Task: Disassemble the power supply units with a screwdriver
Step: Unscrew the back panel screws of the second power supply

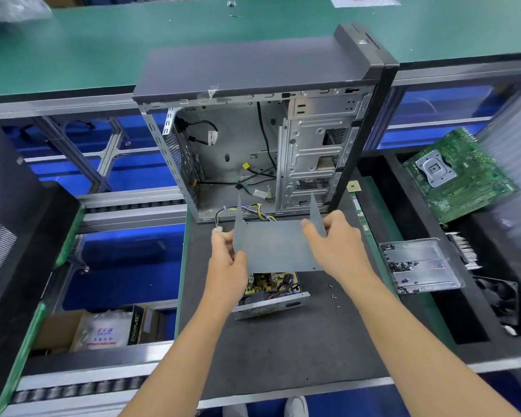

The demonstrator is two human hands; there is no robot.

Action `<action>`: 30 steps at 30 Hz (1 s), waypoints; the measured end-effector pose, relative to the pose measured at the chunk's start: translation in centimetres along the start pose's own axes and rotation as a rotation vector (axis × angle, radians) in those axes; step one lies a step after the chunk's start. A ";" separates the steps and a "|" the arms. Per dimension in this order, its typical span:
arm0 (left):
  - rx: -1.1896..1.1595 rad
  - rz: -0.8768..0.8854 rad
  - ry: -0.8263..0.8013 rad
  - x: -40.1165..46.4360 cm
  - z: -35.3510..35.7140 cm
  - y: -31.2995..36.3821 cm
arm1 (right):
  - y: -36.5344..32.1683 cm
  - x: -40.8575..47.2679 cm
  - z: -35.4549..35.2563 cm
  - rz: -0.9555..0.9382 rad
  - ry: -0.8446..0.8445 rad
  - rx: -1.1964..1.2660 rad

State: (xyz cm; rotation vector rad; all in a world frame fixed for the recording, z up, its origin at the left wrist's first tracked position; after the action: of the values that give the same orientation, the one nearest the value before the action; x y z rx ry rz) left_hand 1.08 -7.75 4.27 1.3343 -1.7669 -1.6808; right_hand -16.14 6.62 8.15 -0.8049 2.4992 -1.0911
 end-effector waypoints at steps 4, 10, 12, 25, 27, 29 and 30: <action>-0.012 0.031 -0.061 -0.1 1.6 -0.1 | 2.3 0.4 -1.2 0.049 0.008 0.030; -0.046 0.082 -0.254 -0.3 5.0 0.1 | 6.5 1.1 -3.2 0.078 0.036 0.067; 0.010 0.116 -0.330 -0.6 6.0 0.2 | 8.3 1.4 -4.2 0.096 0.072 0.031; 0.291 0.022 -0.332 -0.6 6.5 -2.7 | 16.3 4.6 -10.4 0.274 0.302 -0.100; 0.368 0.063 -0.368 -0.6 6.6 -2.6 | 16.6 5.1 -10.4 0.274 0.306 -0.101; 0.427 0.108 -0.387 -0.6 6.7 -2.4 | 16.8 5.5 -10.3 0.273 0.295 -0.108; 0.457 0.123 -0.387 -0.6 6.6 -2.4 | 16.8 5.7 -10.2 0.269 0.289 -0.116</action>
State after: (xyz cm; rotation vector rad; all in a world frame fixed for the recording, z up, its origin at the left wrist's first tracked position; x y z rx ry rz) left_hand -2.92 -3.10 0.75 1.0790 -2.5194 -1.6062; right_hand -31.75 18.39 2.26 -0.3402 2.8274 -1.0380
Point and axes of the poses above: each hand's wrist, its own x-axis towards the middle knuckle, its own z-axis out of the palm, y = z × x, the point moved 6 cm from there along x, towards the middle knuckle, and after that the axes turned 12 degrees about -z, right-handed, at the moved point
